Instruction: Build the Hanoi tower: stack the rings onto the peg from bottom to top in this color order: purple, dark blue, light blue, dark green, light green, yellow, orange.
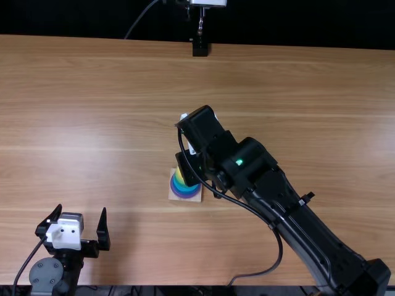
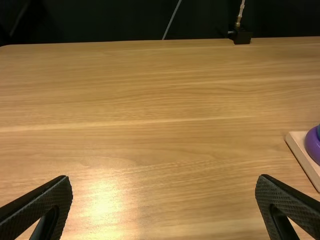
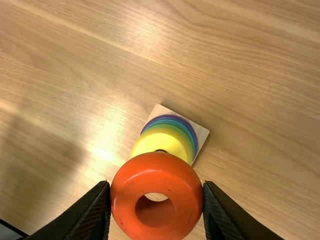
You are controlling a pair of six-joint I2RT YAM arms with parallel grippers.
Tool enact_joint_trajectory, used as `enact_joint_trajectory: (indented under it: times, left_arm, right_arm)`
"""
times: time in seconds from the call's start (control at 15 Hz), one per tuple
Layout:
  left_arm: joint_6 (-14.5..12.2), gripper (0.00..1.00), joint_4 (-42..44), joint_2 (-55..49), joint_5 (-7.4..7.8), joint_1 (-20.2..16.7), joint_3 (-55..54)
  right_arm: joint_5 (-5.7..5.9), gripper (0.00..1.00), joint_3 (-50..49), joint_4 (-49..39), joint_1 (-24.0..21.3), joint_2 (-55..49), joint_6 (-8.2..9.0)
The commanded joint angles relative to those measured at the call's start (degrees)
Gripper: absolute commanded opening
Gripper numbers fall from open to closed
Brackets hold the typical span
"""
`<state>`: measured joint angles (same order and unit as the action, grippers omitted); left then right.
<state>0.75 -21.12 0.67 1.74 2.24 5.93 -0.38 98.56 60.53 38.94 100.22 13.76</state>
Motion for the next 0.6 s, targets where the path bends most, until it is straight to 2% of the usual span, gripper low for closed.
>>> enact_joint_trajectory:
  times: [0.0,0.53]
  left_arm:
    - [-0.6,1.0,-4.6,-0.7,0.69,-0.3,-5.9]
    - [-0.6,1.0,-4.6,-0.7,0.69,-0.3,-5.9]
  right_arm:
    - [0.28,0.0,-0.4,0.0,-0.3,0.2,-0.15]
    - [0.38,0.0,-2.5,-0.8,0.0,1.9,-0.26]
